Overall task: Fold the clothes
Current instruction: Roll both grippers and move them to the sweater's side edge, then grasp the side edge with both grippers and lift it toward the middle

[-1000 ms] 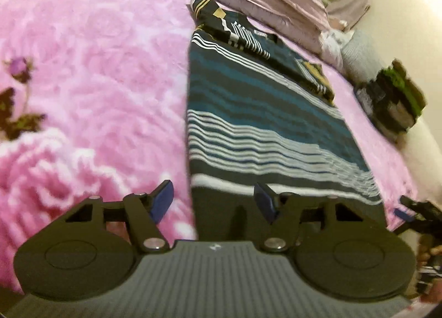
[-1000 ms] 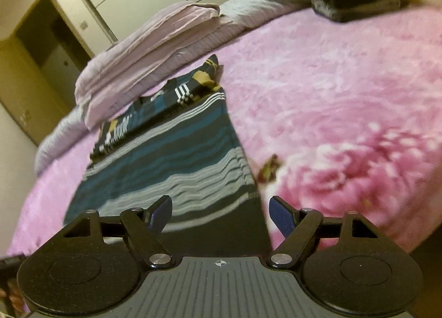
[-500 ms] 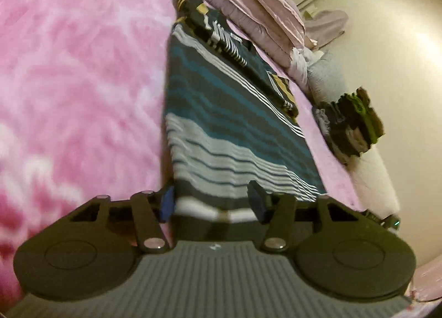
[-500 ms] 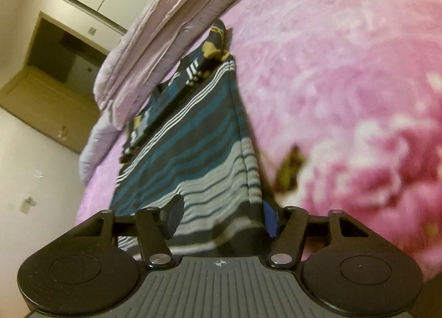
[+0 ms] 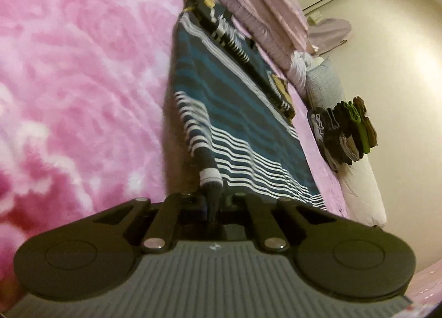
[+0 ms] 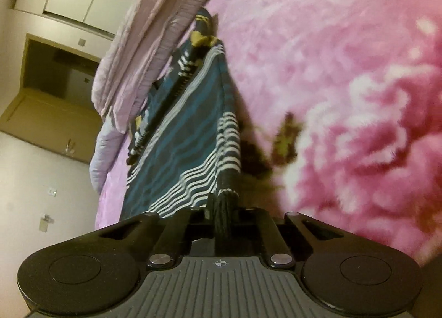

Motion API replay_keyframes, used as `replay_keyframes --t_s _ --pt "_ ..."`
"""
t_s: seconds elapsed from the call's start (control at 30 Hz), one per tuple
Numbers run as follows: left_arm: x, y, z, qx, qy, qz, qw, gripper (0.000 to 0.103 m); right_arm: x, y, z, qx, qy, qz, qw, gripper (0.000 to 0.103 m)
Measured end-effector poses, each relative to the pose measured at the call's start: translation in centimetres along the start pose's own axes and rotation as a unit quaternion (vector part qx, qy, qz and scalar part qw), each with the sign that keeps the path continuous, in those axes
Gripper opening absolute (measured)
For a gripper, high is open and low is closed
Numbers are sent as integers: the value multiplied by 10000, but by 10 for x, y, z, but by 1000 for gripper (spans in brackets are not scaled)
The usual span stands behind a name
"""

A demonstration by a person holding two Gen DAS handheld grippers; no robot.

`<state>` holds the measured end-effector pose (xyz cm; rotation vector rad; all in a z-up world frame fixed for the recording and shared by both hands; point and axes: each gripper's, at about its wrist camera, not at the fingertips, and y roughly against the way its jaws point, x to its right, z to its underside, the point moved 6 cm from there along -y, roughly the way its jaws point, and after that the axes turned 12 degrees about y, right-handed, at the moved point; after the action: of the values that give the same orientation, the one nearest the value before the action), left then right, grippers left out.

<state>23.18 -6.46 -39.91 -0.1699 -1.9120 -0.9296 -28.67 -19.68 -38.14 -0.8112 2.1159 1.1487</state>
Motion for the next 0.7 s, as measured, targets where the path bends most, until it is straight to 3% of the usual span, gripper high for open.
replay_keyframes --t_s 0.33,0.5,0.7 --pt "27 52 5 498 -349 399 9974 3 -73 58 15 486 423 -323 9974 1" --pt "20 100 25 657 -371 494 9959 3 -91 88 55 484 428 -331 9974 1" --pt "-7 165 86 685 -116 475 9965 2 -90 127 130 372 74 -236 9990 1"
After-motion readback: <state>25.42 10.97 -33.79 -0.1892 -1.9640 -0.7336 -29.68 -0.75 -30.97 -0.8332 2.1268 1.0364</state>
